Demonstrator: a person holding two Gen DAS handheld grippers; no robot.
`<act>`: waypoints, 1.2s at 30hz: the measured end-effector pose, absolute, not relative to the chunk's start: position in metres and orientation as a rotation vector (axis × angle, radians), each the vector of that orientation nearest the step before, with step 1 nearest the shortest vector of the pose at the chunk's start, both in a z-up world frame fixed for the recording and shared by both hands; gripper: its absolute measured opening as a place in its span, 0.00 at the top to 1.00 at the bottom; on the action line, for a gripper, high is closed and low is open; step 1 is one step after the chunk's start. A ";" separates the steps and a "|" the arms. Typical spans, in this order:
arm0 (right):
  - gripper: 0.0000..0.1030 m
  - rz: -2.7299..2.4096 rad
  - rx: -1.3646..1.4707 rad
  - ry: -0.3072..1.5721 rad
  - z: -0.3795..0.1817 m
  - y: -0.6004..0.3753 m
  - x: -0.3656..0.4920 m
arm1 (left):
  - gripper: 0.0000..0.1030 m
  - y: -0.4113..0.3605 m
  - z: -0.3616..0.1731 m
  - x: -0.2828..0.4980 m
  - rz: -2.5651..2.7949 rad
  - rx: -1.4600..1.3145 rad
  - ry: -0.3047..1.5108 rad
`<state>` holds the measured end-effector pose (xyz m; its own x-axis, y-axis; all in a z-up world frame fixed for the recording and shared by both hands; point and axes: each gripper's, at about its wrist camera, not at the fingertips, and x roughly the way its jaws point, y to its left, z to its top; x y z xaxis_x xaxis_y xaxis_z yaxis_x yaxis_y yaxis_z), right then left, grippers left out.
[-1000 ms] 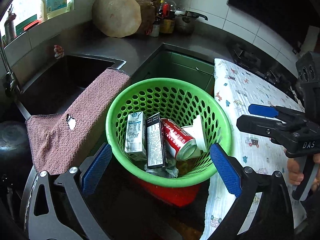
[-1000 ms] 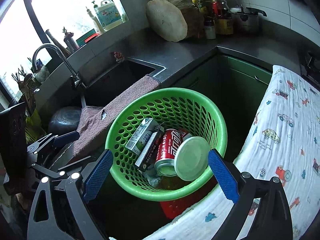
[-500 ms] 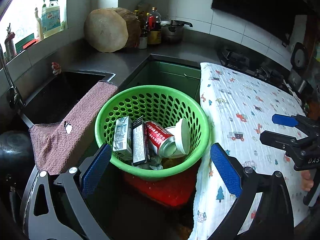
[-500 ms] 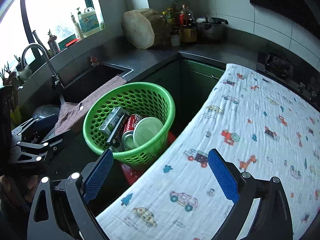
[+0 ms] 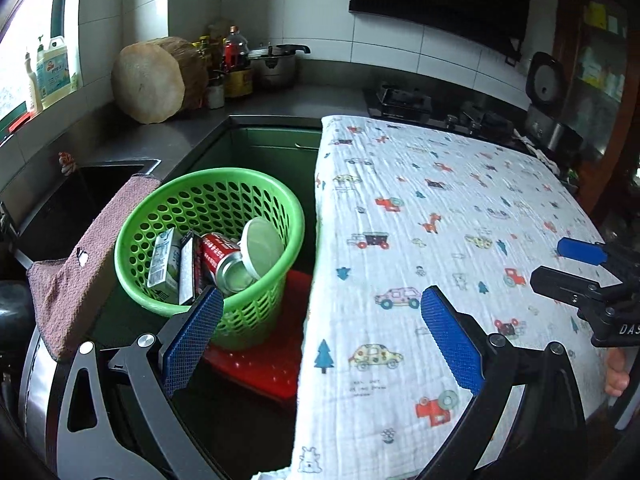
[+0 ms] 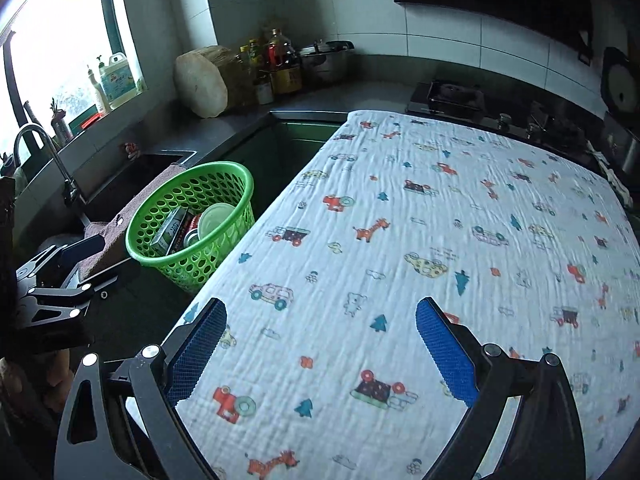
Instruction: Collect trash
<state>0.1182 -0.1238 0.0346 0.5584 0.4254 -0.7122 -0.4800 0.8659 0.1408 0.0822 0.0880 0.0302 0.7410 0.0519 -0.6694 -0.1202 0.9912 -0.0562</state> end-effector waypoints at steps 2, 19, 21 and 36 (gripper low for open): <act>0.10 0.494 -0.079 0.806 0.034 -0.140 0.107 | 0.05 0.076 0.028 0.079 0.083 -0.096 0.732; 0.09 0.300 -0.010 0.731 0.018 -0.221 0.029 | 0.05 0.020 0.010 0.038 0.006 -0.086 0.745; 0.09 0.290 0.010 0.731 0.016 -0.227 0.025 | 0.05 0.014 0.009 0.035 -0.001 -0.075 0.744; 0.09 0.246 0.058 0.710 0.014 -0.252 0.007 | 0.05 -0.011 0.011 0.024 -0.049 -0.033 0.723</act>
<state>0.0074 -0.2517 0.0142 0.7310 0.2433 -0.6375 -0.2041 0.9695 0.1360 0.0242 -0.0106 0.0113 0.7490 -0.0562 -0.6602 0.0331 0.9983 -0.0475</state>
